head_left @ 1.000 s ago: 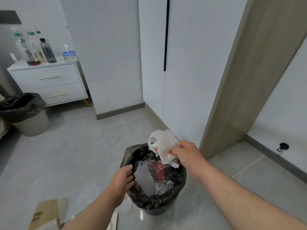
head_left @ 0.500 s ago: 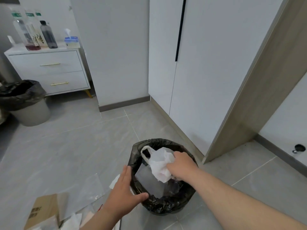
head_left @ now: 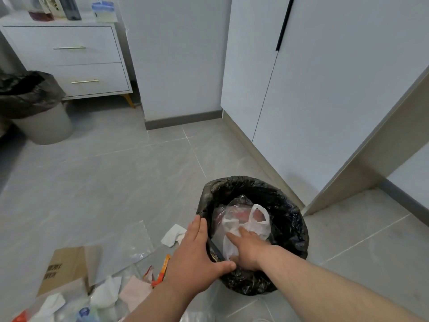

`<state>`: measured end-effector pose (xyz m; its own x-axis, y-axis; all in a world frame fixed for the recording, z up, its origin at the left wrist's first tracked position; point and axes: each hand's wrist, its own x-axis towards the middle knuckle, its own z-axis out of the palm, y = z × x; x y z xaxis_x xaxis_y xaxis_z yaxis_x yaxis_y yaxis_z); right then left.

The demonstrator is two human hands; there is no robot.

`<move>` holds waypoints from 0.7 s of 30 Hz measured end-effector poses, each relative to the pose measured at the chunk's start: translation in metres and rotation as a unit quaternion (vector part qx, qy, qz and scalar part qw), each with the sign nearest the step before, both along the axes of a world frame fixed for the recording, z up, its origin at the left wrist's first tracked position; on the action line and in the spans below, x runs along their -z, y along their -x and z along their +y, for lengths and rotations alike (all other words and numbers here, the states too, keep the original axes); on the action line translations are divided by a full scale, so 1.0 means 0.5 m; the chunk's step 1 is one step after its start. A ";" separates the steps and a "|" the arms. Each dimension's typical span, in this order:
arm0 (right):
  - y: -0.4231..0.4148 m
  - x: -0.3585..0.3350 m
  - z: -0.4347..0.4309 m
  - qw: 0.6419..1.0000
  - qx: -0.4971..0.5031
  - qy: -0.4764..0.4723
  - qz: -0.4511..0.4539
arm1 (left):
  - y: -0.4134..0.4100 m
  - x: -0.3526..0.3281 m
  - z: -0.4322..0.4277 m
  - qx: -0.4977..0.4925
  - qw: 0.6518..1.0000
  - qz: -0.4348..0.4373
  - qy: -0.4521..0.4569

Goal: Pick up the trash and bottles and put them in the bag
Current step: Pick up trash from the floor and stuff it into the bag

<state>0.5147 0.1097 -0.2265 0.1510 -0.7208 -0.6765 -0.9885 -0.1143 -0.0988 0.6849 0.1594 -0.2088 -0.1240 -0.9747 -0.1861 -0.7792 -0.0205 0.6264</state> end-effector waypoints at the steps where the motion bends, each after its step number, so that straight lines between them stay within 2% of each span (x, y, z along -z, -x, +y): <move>1: -0.001 -0.010 -0.003 1.000 0.000 0.006 -0.005 | 0.001 -0.001 -0.001 0.001 1.000 -0.003 -0.005; 4: -0.005 -0.071 -0.021 1.000 0.001 0.028 -0.008 | 0.000 -0.011 -0.002 0.014 0.999 0.005 -0.034; 7: -0.021 -0.163 -0.022 0.999 0.013 0.035 -0.014 | -0.040 -0.052 0.019 -0.009 0.996 0.059 -0.061; 11: -0.067 -0.279 0.006 0.993 0.005 0.092 -0.069 | -0.156 -0.130 0.080 -0.036 0.998 0.046 -0.037; 14: -0.130 -0.337 0.043 0.986 0.007 0.110 -0.127 | -0.269 -0.160 0.157 -0.111 0.992 0.052 -0.042; 16: -0.180 -0.359 0.070 0.983 0.003 0.105 -0.152 | -0.344 -0.163 0.218 -0.211 0.967 0.115 -0.080; 18: -0.235 -0.362 0.091 0.981 0.016 0.100 -0.163 | -0.417 -0.150 0.284 -0.303 0.928 0.187 -0.109; 21: -0.312 -0.340 0.116 0.984 0.009 0.085 -0.154 | -0.503 -0.106 0.360 -0.370 0.898 0.186 -0.149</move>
